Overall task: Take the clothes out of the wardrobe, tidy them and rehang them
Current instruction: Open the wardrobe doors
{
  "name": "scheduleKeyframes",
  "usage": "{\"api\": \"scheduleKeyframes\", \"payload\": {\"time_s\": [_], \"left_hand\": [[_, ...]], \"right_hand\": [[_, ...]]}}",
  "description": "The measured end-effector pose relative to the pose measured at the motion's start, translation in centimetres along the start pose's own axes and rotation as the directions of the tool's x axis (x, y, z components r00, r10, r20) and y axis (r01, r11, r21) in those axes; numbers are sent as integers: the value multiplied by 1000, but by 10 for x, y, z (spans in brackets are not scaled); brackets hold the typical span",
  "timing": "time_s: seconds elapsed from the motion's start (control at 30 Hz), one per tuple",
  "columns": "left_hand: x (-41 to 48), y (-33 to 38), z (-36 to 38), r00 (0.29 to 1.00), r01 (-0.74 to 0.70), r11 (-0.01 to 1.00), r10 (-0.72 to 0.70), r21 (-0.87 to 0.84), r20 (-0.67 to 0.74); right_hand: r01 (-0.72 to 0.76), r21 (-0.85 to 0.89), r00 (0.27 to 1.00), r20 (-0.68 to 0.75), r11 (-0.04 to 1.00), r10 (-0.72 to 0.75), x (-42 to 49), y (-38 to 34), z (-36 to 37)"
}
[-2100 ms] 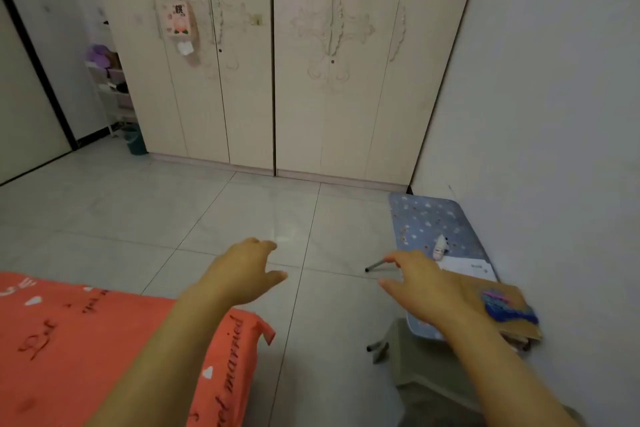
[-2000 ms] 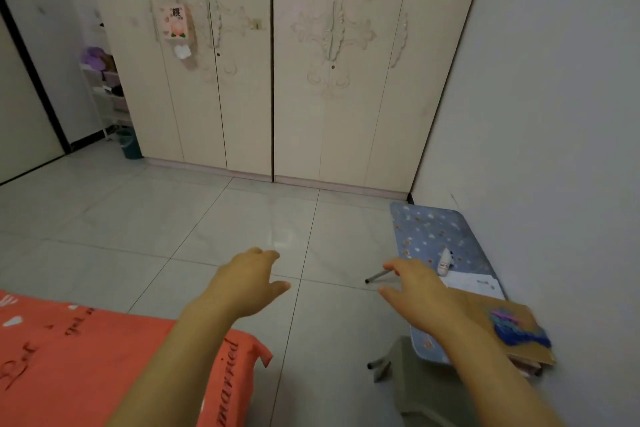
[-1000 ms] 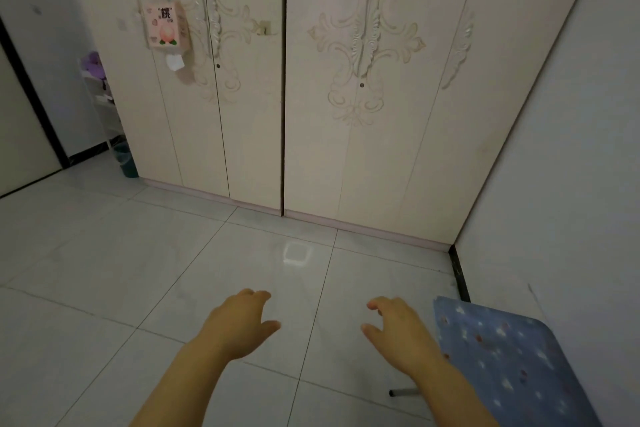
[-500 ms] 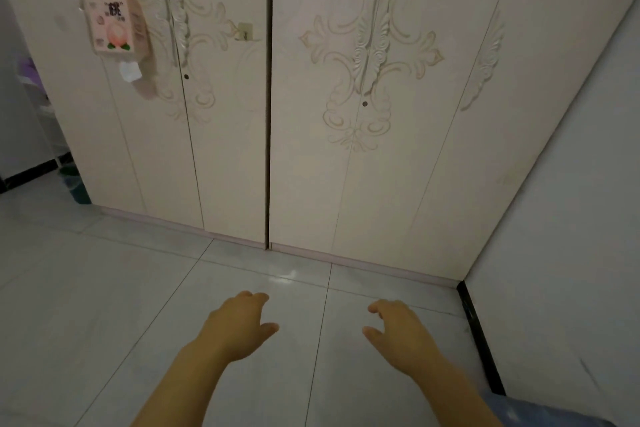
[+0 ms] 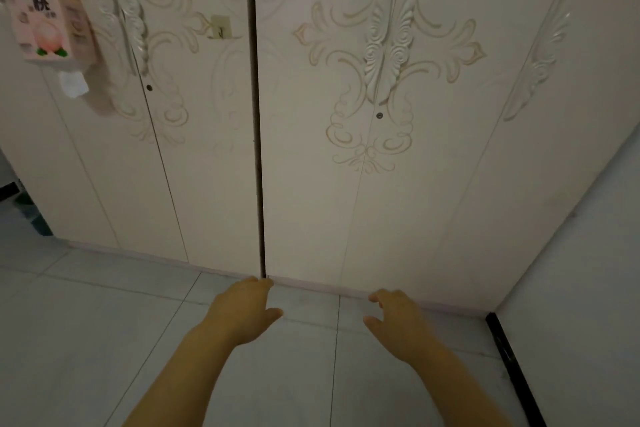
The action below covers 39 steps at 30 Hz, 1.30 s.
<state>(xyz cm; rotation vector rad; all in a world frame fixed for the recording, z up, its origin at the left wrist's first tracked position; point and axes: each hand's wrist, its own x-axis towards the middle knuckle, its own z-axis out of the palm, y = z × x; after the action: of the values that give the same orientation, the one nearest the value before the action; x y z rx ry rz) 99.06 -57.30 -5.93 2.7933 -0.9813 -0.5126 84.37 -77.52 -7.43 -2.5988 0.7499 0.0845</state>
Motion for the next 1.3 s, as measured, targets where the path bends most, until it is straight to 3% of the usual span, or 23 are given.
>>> {"api": "scheduleKeyframes", "payload": {"time_s": [0.47,0.8,1.07,1.3], "left_hand": [[233,-9,-92,997,-69,996,67,55,38],[404,-9,-161,944,-331,933,329,141,38],[482,42,-212,822,-529,821,558,213,-110],[525,93,-253,664,-607,764,638,217,-390]], "right_hand": [[-21,61,1000,18,998,20,238,-24,-47],[-195,67,973,-113,979,201,376,-51,-80],[-246,81,924,-280,966,259,434,-51,-129],[-159,115,855,-481,981,195,482,-35,-192]]}}
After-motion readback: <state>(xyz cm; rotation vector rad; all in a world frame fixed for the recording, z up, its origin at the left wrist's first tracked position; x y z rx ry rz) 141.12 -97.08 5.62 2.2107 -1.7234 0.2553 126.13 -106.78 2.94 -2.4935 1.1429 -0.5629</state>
